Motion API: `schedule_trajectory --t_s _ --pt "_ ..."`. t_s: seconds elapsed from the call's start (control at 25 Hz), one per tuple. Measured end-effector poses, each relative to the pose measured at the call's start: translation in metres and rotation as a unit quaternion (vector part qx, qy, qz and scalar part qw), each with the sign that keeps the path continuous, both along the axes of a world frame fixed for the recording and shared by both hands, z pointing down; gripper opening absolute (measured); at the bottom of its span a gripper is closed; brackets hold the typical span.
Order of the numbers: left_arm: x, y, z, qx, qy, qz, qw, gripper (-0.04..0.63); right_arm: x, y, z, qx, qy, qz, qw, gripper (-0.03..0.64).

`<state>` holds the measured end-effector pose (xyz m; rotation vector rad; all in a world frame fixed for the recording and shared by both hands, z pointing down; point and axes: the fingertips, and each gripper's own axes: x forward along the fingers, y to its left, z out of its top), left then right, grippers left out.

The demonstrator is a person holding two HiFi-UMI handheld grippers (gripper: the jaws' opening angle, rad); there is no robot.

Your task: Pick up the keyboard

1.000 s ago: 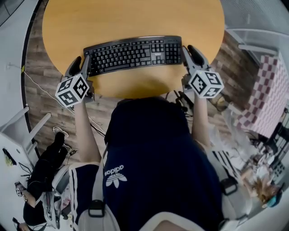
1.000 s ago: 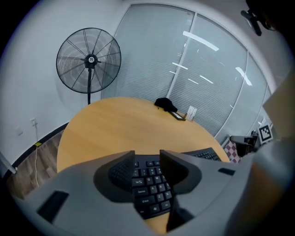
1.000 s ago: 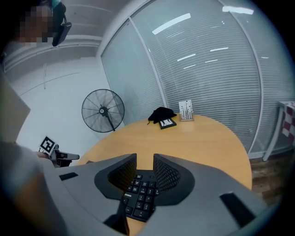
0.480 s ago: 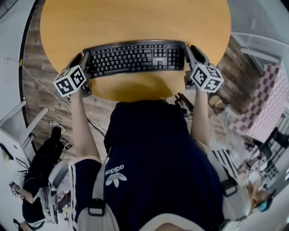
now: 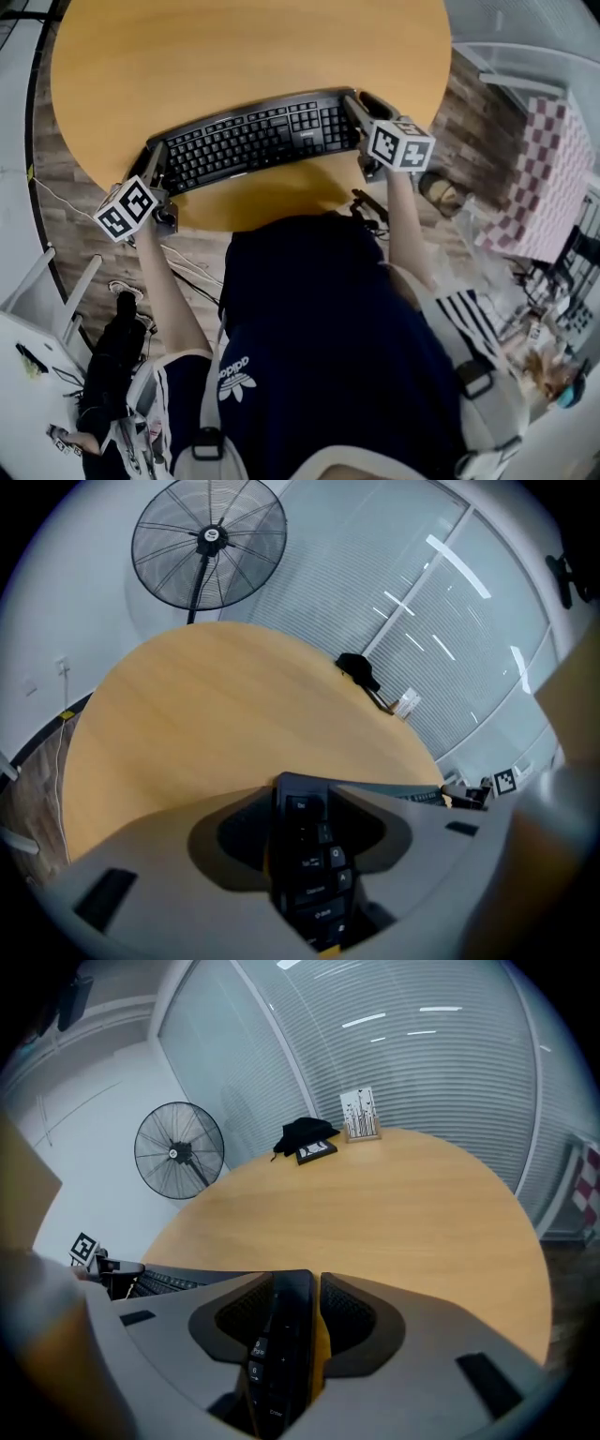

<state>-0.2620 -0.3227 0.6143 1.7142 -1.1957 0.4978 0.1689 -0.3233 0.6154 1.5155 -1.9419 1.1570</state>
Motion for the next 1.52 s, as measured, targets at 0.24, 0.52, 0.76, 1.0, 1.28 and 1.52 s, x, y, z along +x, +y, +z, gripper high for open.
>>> schedule_trajectory --t_s 0.24,0.52,0.76,1.0,1.28,1.52 --pt "0.001 0.000 0.006 -0.004 0.018 0.012 0.9998 0.172 -0.005 0.001 0.009 -0.021 -0.064 0.015 0.998 0.138" --pt "0.003 -0.003 0.000 0.019 0.010 0.004 0.9998 0.170 -0.007 -0.002 0.004 -0.019 -0.056 0.016 0.998 0.138" --pt "0.010 0.002 -0.021 0.065 -0.007 0.000 0.9979 0.170 0.001 0.007 -0.014 -0.006 -0.046 0.010 0.999 0.138" --pt "0.009 0.019 -0.046 0.110 -0.010 -0.004 0.9938 0.170 0.003 0.013 -0.047 0.079 -0.052 -0.021 0.995 0.138" --pt "0.006 0.030 -0.073 0.158 -0.019 -0.007 0.9873 0.172 -0.002 0.013 -0.089 0.142 -0.045 -0.044 0.988 0.138" --pt "0.005 0.033 -0.118 0.218 -0.013 -0.008 0.9759 0.172 -0.003 0.019 -0.137 0.193 -0.041 -0.047 0.979 0.138"
